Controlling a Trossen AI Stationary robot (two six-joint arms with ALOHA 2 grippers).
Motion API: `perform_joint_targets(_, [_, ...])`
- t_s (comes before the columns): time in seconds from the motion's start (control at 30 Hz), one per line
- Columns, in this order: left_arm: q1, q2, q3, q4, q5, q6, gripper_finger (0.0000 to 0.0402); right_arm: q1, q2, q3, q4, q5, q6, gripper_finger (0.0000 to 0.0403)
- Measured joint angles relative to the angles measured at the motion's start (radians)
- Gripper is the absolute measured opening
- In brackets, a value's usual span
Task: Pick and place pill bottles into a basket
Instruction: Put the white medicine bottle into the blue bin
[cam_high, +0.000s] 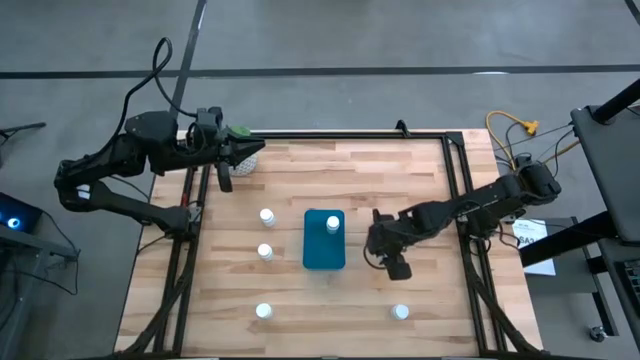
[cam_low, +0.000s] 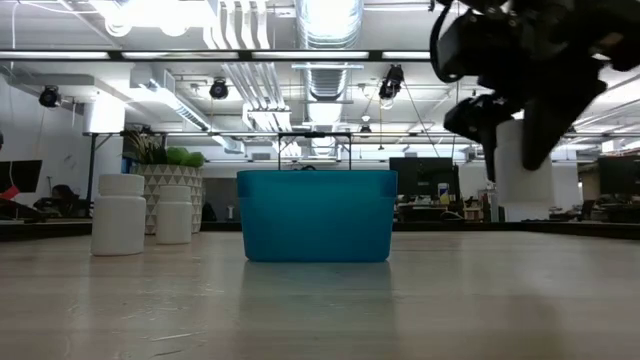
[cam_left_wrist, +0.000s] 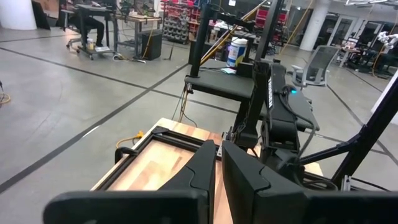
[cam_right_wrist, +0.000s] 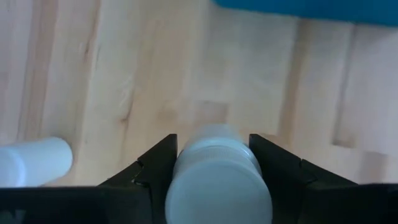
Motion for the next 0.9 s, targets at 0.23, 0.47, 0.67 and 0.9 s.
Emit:
perform_joint_targets(0.23, [0.000, -0.006, 0.000, -0.001, 0.000, 0.000, 0.0011, -0.094, 0.000, 0.105, -0.051, 0.001, -0.084, 0.0169])
perform_joint_targets(0.47, [0.000, -0.008, 0.000, -0.005, 0.000, 0.000, 0.0011, -0.174, 0.000, 0.219, -0.100, 0.005, -0.137, 0.0169])
perform_joint_targets(0.67, [0.000, -0.009, 0.000, -0.005, 0.000, 0.000, 0.0011, -0.192, 0.052, 0.339, -0.185, 0.038, -0.210, 0.0169])
perform_joint_targets(0.9, [0.000, -0.009, 0.000, -0.005, 0.000, 0.000, 0.0011, -0.191, 0.211, 0.511, -0.264, 0.039, -0.232, 0.0169])
